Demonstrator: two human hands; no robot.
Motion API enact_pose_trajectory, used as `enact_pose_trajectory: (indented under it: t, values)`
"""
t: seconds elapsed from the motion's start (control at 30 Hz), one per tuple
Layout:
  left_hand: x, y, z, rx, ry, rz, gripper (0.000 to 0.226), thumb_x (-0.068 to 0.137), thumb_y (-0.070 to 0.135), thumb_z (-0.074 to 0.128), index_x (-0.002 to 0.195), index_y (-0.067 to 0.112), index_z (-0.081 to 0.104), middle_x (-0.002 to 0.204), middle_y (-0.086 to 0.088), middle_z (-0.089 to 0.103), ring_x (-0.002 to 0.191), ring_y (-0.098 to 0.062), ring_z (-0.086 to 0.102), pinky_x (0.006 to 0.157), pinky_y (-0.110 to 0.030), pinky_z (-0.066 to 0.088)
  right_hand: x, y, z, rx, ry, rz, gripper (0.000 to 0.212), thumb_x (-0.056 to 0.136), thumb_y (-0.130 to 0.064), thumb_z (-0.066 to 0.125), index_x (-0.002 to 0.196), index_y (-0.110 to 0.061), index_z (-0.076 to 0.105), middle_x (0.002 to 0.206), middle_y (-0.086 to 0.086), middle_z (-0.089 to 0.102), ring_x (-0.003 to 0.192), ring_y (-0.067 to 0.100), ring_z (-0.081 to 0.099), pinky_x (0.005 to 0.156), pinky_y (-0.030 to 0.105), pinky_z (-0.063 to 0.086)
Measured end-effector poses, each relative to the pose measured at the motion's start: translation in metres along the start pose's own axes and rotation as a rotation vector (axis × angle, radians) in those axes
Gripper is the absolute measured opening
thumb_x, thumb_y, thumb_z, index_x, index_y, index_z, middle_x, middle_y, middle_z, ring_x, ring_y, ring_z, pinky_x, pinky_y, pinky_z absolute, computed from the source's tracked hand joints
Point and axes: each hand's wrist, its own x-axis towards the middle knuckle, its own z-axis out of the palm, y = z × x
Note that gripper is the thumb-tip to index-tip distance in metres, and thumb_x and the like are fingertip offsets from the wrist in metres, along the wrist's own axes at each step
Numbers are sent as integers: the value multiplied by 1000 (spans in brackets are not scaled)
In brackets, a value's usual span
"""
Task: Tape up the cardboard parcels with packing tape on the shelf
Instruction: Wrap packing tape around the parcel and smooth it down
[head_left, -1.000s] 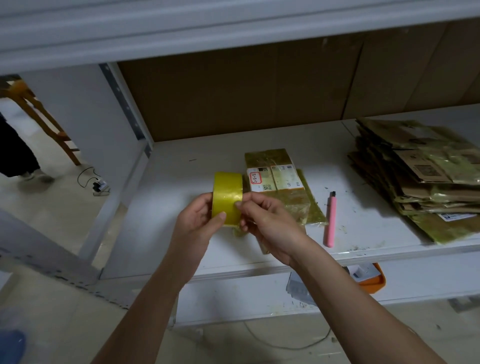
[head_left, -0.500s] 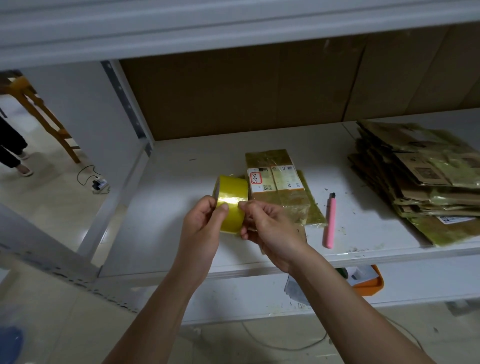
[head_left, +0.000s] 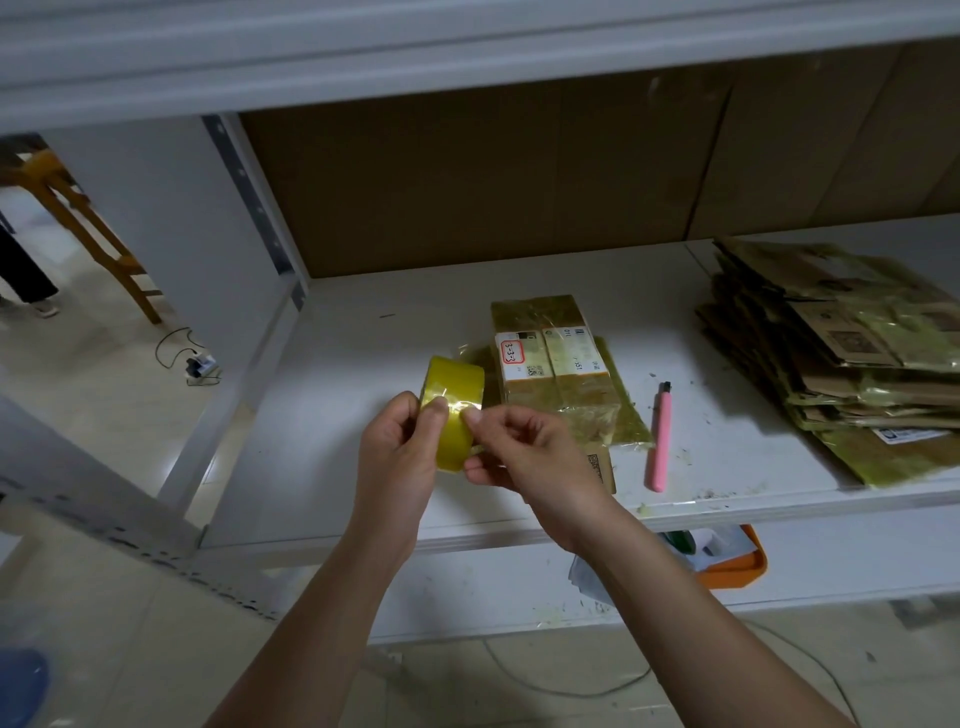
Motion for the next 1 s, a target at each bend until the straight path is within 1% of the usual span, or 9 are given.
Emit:
enact_pose_trajectory:
  t: [0.1,0.2,0.4,0.53,0.67,0.8,0.9,0.93,1.0]
  values:
    - [0,3,-3,9,-30,-1,35,97,17,56,66,12,40,57,3,39,48,-2,35,44,-13,31,-4,-7,-3,-209,118,-208,28,82,-12,76,104,-10,59,83,9,53,64,15,54,52,15,46]
    - [-1,5,-8,50,-109,10,36,96,19,59,66,11,40,57,-1,39,49,-5,33,44,-14,29,-1,-12,-5,-473,146,-426,27,79,-22,78,105,-22,70,95,10,55,69,10,49,64,12,44]
    - [-1,2,-15,173,-220,55,28,94,20,63,78,-1,55,69,-15,53,63,-12,46,54,-18,37,5,-13,-6,-415,126,-394,9,76,-13,79,83,-17,76,90,11,57,70,7,45,64,14,40]
    - [-1,4,-19,141,-280,35,8,93,7,63,85,6,64,78,-4,65,71,-5,59,62,-17,47,6,-13,-4,-535,130,-317,10,85,-14,73,79,-21,68,92,2,55,68,2,44,64,8,38]
    - [0,1,-24,134,-326,41,9,89,1,65,85,8,61,79,-2,63,77,-10,60,67,-17,48,8,-11,-5,-650,146,-314,14,93,-12,62,80,-18,61,90,3,57,71,4,47,61,10,37]
    - [6,-2,-38,149,-396,112,10,78,23,71,81,19,62,78,5,64,80,-11,62,73,-19,49,13,-16,-15,-454,237,-282,24,99,-13,52,78,-19,60,73,1,62,64,13,55,65,29,47]
    - [6,-7,-47,238,-392,192,17,72,44,66,83,32,64,79,11,64,82,-12,59,75,-22,48,16,-26,-29,-433,288,-312,23,100,-17,52,80,-19,63,81,1,71,77,24,67,78,42,56]
    - [5,-9,-49,263,-395,211,21,71,47,65,84,30,65,81,11,64,83,-12,60,77,-25,49,16,-29,-31,-460,263,-328,21,99,-18,53,81,-20,63,84,0,73,80,23,68,78,42,55]
    - [7,-15,-50,247,-406,205,29,70,46,68,84,21,68,95,7,67,97,-14,63,87,-30,51,14,-34,-30,-453,166,-367,19,100,-14,52,82,-19,57,89,-1,74,68,17,64,65,32,52]
